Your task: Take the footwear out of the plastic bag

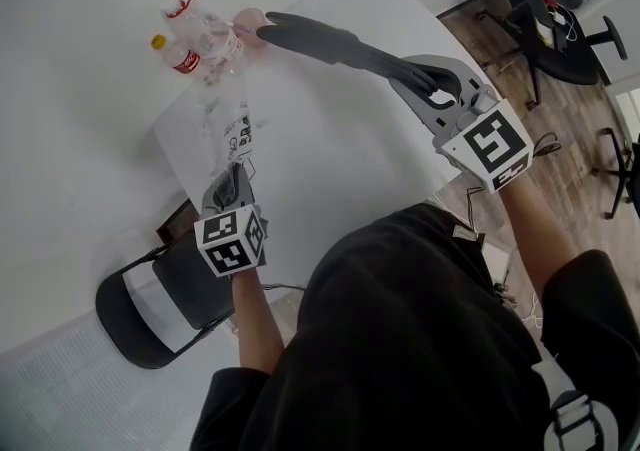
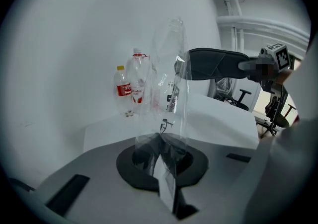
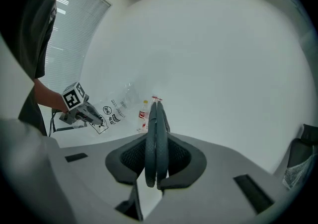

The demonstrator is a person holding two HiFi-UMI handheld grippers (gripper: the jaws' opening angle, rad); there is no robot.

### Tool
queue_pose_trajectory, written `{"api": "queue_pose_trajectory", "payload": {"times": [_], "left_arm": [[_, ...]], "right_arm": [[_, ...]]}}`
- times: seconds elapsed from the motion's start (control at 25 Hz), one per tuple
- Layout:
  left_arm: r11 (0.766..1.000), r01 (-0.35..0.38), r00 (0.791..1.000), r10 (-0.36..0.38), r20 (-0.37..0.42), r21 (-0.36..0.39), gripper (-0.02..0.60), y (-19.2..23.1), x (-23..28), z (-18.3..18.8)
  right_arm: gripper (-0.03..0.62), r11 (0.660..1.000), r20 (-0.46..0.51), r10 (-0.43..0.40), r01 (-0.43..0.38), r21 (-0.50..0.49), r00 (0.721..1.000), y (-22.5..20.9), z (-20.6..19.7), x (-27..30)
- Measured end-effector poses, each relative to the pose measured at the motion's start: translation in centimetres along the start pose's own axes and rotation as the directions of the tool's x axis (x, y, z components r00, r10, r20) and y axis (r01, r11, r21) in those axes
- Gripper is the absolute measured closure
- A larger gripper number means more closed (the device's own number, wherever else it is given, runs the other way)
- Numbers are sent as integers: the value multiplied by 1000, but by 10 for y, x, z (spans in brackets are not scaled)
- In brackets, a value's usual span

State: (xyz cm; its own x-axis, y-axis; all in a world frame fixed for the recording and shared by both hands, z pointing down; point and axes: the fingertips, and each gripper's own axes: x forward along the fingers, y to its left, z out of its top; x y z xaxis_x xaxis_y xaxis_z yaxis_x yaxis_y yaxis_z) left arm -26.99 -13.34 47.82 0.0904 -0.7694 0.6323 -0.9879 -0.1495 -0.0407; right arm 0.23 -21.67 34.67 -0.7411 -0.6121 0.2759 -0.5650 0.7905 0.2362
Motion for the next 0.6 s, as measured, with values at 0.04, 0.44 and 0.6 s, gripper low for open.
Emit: {"api": "queue_pose_trajectory", "payload": {"times": [0.04,0.44,0.6], "left_arm": [[1000,4,1000,-4,-2,3,557,-2,1,-1],[1000,-1,1000,1,5,5,557,-3,-2,3],[1000,10,1000,-10,0,11,557,-7,-2,3]], "right_arm": [[519,1000,0,0,0,4,1000,1,-1,1],[519,1000,15,-4,4,18,1000,5,1,2],[519,1000,10,7,-7,9,1000,7,0,2]]}}
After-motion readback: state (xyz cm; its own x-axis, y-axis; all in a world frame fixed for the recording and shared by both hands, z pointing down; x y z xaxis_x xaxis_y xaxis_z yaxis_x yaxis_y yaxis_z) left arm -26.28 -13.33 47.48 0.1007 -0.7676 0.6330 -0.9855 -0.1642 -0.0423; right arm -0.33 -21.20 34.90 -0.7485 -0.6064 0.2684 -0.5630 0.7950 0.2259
